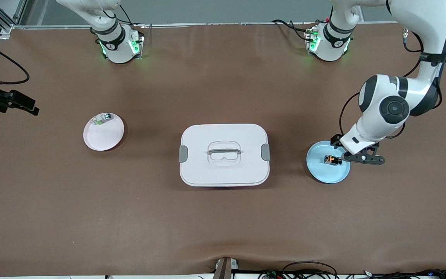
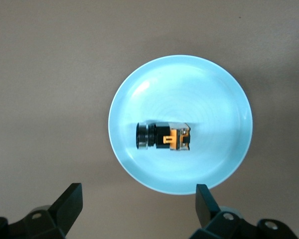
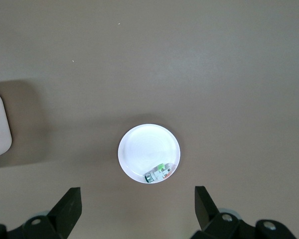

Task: Transfer orange switch to right arm and place
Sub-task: 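Lower the left gripper and grasp the orange switch on the blue plate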

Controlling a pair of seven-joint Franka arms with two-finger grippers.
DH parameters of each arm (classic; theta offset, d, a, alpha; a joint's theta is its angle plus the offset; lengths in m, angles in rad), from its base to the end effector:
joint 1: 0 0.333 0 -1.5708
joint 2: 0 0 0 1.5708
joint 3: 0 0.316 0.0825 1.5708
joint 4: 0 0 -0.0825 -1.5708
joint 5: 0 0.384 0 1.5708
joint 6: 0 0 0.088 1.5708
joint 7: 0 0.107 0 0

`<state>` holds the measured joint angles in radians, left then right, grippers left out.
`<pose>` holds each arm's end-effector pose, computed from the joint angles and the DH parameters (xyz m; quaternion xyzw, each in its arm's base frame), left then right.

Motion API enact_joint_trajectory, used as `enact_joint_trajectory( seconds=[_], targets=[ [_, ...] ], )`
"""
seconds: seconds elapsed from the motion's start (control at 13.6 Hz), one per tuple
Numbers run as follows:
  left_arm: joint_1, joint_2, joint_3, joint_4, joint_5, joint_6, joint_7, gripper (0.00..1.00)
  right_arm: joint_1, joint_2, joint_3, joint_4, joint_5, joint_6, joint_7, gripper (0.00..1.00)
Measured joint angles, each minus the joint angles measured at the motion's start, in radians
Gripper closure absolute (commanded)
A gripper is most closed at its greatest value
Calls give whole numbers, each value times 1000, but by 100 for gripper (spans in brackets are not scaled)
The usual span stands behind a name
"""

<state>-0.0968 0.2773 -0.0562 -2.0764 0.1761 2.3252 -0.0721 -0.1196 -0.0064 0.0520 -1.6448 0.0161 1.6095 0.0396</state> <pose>0.5751 -0.0849 0.2929 -0.9933 0.1004 0.0073 0.0567 0.5529 -0.0357 0.5964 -0.9984 0.0540 0.0143 0.0081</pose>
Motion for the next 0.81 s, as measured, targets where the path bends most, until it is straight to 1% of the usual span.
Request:
enact_joint_trajectory(
  seconds=[0.22, 0.37, 0.81],
  targets=[
    [-1, 55, -8, 1, 2, 71, 0, 0, 0, 0, 0, -1, 0, 1, 0, 0],
    [-1, 82, -9, 2, 2, 94, 0, 0, 0, 0, 0, -1, 0, 3, 0, 0],
    [-1, 122, -12, 3, 2, 109, 0, 0, 0, -2, 0, 0, 0, 7, 0, 0]
  ],
)
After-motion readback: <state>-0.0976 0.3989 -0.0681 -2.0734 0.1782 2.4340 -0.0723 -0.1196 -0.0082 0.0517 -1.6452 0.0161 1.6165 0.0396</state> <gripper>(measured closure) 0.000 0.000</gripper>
